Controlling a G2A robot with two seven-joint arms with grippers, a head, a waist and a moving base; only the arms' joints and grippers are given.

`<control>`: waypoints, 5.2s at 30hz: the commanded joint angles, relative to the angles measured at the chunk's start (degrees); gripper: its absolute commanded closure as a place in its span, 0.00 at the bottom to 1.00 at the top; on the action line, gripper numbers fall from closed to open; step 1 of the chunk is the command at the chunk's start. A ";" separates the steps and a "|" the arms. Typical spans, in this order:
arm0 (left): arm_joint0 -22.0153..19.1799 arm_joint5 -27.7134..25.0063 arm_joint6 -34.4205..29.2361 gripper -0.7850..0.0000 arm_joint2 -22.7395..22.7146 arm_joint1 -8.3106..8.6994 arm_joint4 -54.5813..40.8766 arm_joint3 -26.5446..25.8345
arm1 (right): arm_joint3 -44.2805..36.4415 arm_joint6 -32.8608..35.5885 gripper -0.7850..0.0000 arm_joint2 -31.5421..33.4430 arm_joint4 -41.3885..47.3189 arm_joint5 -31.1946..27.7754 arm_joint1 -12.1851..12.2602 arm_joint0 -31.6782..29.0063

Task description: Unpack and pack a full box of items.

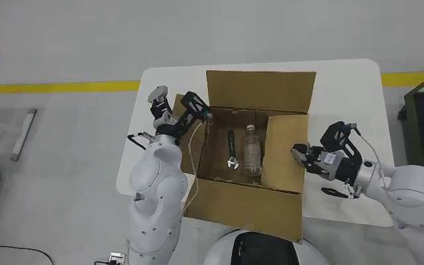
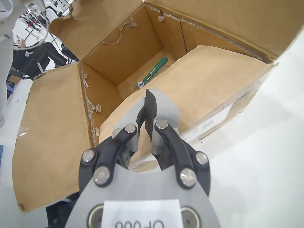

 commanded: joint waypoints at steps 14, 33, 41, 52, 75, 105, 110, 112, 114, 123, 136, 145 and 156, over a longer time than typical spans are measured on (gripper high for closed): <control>2.98 3.04 1.78 0.00 -1.29 0.32 -0.19 0.14 | -2.07 -8.87 1.00 3.72 0.85 2.30 -0.12 -3.11; 7.42 11.25 -9.81 0.00 11.82 -3.42 -51.23 -10.36 | -4.34 -28.26 1.00 23.86 7.27 1.51 -1.79 -22.95; 8.46 17.32 -12.61 0.00 16.59 -4.31 -62.93 -6.26 | -4.22 -30.37 1.00 25.24 6.15 0.15 -2.71 -29.09; 10.38 23.42 -11.80 0.00 15.37 -4.47 -67.76 -4.21 | -4.02 -29.51 1.00 21.85 1.64 -0.82 -3.22 -29.24; 5.37 45.43 -20.57 0.00 11.88 -6.04 -98.66 6.66 | 1.62 -25.79 0.94 11.60 -2.49 0.00 -3.69 -21.58; -4.26 44.98 -15.96 0.00 21.41 -6.57 -109.40 2.43 | -0.21 -26.37 0.00 26.53 24.67 3.70 -4.67 -25.78; -7.10 43.57 -14.48 0.00 28.24 -7.49 -108.45 5.01 | 1.43 -24.22 0.00 32.96 32.27 3.17 -4.94 -28.24; -8.31 42.93 -14.09 0.00 30.63 -7.88 -107.79 6.57 | 2.25 -23.53 0.00 34.52 34.40 2.69 -5.11 -29.21; -9.78 41.76 -13.68 0.00 32.72 -8.28 -106.83 8.15 | 3.21 -23.21 0.00 35.38 36.67 2.32 -5.30 -29.78; -14.40 39.69 -11.64 0.00 38.13 -9.78 -101.90 14.01 | 3.74 -22.29 0.00 36.17 39.16 1.02 -6.02 -31.02; -14.28 39.13 -13.86 0.00 38.63 -9.83 -96.25 16.27 | 4.45 -14.24 0.72 31.69 36.44 2.25 -5.43 -23.78; -13.72 38.74 -14.56 0.00 37.81 -9.93 -95.48 16.48 | 6.57 -8.35 0.61 26.06 33.51 3.02 -4.78 -17.72; -13.18 38.59 -14.84 0.00 36.85 -10.12 -95.01 16.57 | 8.76 -7.34 0.58 22.30 30.98 2.62 -4.71 -15.98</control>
